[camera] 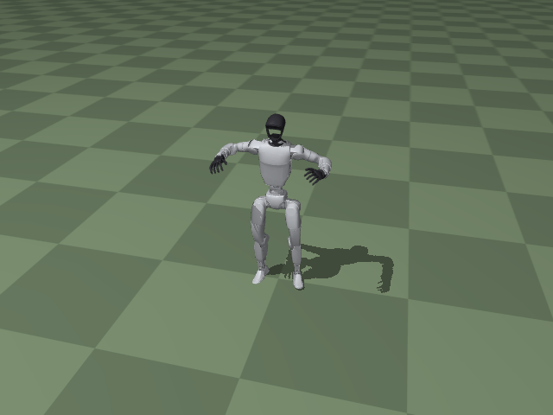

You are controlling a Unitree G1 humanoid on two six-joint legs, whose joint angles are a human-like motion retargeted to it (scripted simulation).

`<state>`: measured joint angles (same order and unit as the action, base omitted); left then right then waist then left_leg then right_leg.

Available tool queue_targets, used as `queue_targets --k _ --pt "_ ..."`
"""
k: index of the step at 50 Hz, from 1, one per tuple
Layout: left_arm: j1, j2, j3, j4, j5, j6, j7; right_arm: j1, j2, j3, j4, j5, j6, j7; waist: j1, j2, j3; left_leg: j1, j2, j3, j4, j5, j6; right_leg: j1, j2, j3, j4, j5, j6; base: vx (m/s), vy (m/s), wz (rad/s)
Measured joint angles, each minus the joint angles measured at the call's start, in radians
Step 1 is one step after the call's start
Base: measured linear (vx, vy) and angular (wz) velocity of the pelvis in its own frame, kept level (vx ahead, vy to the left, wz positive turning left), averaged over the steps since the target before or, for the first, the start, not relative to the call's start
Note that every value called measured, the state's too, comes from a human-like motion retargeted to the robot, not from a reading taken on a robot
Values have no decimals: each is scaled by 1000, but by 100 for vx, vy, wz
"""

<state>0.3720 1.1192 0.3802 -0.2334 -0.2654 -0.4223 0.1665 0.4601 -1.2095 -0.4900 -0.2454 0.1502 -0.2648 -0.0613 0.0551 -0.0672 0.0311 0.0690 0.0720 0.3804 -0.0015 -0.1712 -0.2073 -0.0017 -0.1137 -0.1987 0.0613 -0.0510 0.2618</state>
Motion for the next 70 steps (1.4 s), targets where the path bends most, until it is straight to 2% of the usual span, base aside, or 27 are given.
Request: queue_targets --k 8,15,20,25,30,35,40,45,53,61,70 --pt "-35 -302 -328 193 -110 38 73 -185 219 503 234 -43 36 -47 -7 -9 7 10 -10 15 -2 -11 11 -1 -10 15 5 -12 0 0 0 0" --pt "-72 -503 -504 445 28 73 101 -261 495 795 577 -132 58 -81 -7 -19 6 11 -17 17 -5 -18 22 -4 -17 18 10 -23 0 0 0 0" --pt "-171 -664 -573 792 133 120 169 -350 761 898 1021 -146 111 -214 -5 -30 -17 10 -27 12 -7 -22 40 -5 -28 18 13 -30 0 0 0 0" --pt "-278 -780 -566 1155 116 197 119 -448 942 839 1374 -54 170 -239 -12 -31 -47 16 -30 10 -3 -28 51 2 -31 18 14 -37 -5 0 0 0" --pt "-302 -781 -605 1265 107 215 28 -449 934 840 1320 -58 164 -182 -19 -26 -46 34 -33 10 3 -36 57 18 -36 17 24 -46 -2 0 0 0" --pt "-226 -701 -651 1087 141 169 -4 -381 815 860 1050 -155 105 -90 -13 -14 -23 55 -28 15 8 -39 50 36 -31 20 28 -50 0 0 0 0" --pt "-172 -647 -622 928 145 143 -13 -340 748 823 944 -176 77 -45 5 -7 -4 62 -22 17 9 -38 43 42 -24 19 30 -49 0 0 0 0" --pt "-191 -653 -616 960 145 163 8 -354 771 811 1065 -134 113 -89 21 -9 6 52 -25 10 5 -32 47 37 -27 13 25 -46 0 0 0 0" --pt "-285 -722 -641 1208 217 221 6 -418 857 802 1325 -126 170 -103 25 -12 11 28 -37 -2 -2 -25 53 20 -39 4 18 -43 0 0 0 0" --pt "-287 -785 -608 1243 207 221 -29 -388 879 811 1256 -129 158 -48 22 -11 15 21 -41 5 -4 -27 52 8 -42 11 19 -42 0 0 0 0" --pt "-301 -860 -531 1221 150 218 31 -395 910 830 1242 -86 156 -66 27 -15 1 24 -37 18 1 -36 53 2 -39 23 27 -45 -8 0 0 0"
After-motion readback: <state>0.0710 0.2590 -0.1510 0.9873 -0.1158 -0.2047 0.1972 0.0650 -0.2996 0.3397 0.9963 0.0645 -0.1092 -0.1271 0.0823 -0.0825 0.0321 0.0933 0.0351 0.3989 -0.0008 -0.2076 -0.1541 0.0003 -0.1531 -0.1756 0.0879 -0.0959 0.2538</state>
